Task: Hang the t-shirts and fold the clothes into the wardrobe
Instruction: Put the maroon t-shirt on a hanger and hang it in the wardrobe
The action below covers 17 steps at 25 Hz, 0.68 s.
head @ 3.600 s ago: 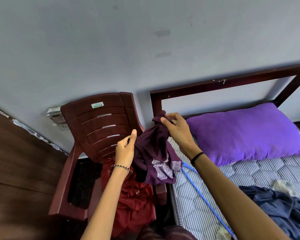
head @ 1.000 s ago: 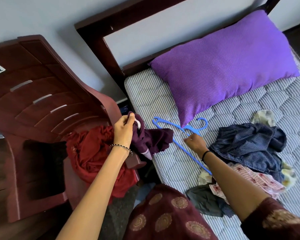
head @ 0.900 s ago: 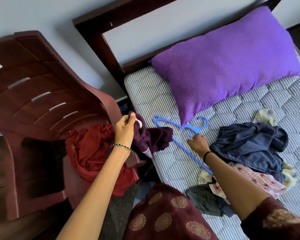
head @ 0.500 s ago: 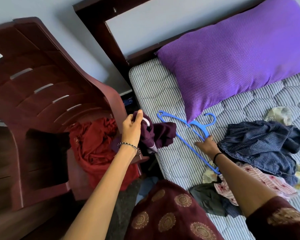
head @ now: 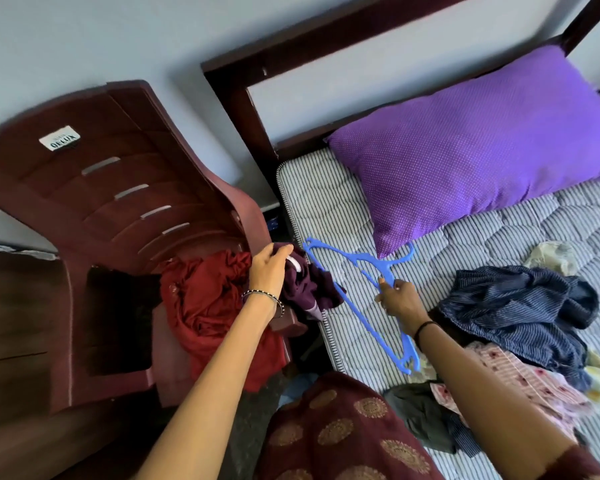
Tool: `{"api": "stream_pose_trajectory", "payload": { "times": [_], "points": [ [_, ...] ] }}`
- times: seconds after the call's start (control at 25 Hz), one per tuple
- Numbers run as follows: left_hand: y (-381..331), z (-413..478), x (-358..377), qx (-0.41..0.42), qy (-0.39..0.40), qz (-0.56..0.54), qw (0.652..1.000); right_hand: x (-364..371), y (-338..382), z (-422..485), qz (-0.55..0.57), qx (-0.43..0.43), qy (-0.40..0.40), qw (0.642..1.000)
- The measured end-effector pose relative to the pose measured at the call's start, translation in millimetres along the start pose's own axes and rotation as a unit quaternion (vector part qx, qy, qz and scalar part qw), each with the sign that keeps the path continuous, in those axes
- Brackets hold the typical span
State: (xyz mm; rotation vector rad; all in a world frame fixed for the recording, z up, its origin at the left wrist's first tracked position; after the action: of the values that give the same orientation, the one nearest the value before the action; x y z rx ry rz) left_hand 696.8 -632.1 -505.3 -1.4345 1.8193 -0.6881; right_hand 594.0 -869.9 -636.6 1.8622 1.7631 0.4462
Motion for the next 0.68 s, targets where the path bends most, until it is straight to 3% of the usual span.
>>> {"api": "stream_pose_trajectory", "payload": {
  "times": [0.16, 0.28, 0.44, 0.68],
  "points": [
    [-16.8, 0.3, -25.7, 0.025, -0.024, 0.016, 0.999, 18.2, 24.2, -27.4, -0.055, -0.015, -0.025, 0.998],
    [-35.2, -4.3, -42.3, 0.045, -0.033, 0.016, 0.998, 27.9, 60.0, -53.2, -0.107, -0.095, -0.018, 0.99],
    [-55.0, -10.0, -75.2, 0.068, -0.046, 0.025, 0.996, 19.9, 119.3, -86.4, -0.192, -0.244, -0.052, 0.949],
    [-66.1, -32.5, -128.8, 0.074, -0.147, 0.072, 0.984, 8.6, 177.5, -128.9, -0.24, -0.37, -0.066, 0.895]
  ]
}}
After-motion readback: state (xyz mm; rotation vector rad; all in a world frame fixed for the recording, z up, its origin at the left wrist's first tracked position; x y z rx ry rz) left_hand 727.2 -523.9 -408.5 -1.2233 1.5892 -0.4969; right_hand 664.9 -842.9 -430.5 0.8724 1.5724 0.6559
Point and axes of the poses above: each hand's wrist, its own z-axis towards the middle knuckle, its own x-axis out of the palm, y = z × x, the point moved 3 cm from there along z, towards the middle knuckle, and after that the axes turned 11 degrees about y, right-handed, at the moved point
